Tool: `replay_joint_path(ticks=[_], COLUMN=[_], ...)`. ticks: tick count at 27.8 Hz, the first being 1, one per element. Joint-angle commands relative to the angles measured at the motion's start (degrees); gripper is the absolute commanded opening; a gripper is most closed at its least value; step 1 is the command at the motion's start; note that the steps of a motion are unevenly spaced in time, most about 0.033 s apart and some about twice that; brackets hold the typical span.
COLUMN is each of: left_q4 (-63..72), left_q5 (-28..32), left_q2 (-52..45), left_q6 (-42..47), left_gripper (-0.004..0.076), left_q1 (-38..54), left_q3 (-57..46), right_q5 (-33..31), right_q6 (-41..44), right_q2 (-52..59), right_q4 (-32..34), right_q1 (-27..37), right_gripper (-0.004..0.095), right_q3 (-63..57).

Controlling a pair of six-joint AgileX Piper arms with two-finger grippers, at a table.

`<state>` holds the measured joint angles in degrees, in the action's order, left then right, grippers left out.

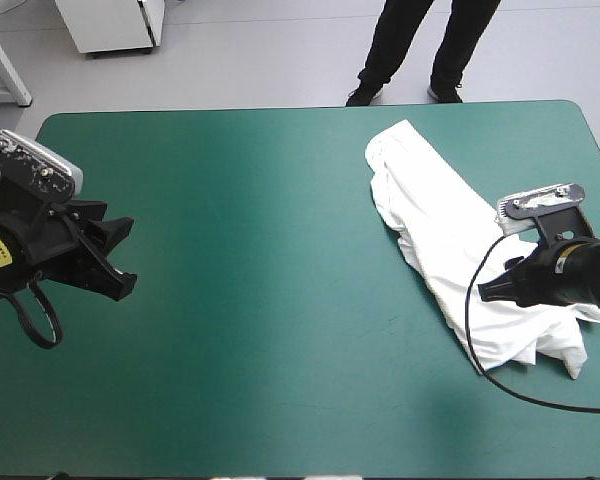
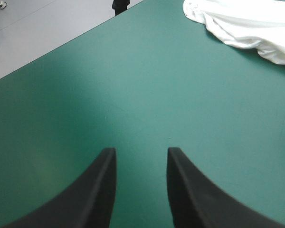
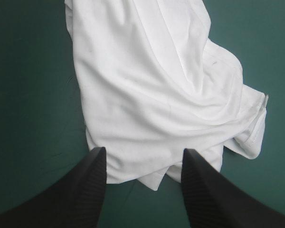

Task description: Fold the cloth

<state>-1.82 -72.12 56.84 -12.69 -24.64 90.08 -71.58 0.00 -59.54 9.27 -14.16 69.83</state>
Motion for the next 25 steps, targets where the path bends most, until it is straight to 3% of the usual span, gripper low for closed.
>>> replay_joint_path(ticks=[1, 19, 25], left_q4=[0.16, 0.16, 0.26], left_q5=[2.59, 3.19, 3.36], left_q2=[-0.41, -0.41, -0.41], left_q6=[0.15, 0.15, 0.15], left_gripper=[0.0263, 0.0263, 0.0263], left_q1=[-0.37, -0.37, -0.37], left_q3=[1.18, 1.18, 1.18], right_q5=[2.29, 5.52, 9.53], right_q6=[-0.57, -0.32, -0.45], right_q2=[0.67, -3.14, -14.34], right_q4=[0.81, -0.49, 0.98], right_q1=[0.02, 0.02, 0.02], right_gripper=[0.0473, 0.0473, 0.0473], right_q3=[1.81, 1.81, 4.94])
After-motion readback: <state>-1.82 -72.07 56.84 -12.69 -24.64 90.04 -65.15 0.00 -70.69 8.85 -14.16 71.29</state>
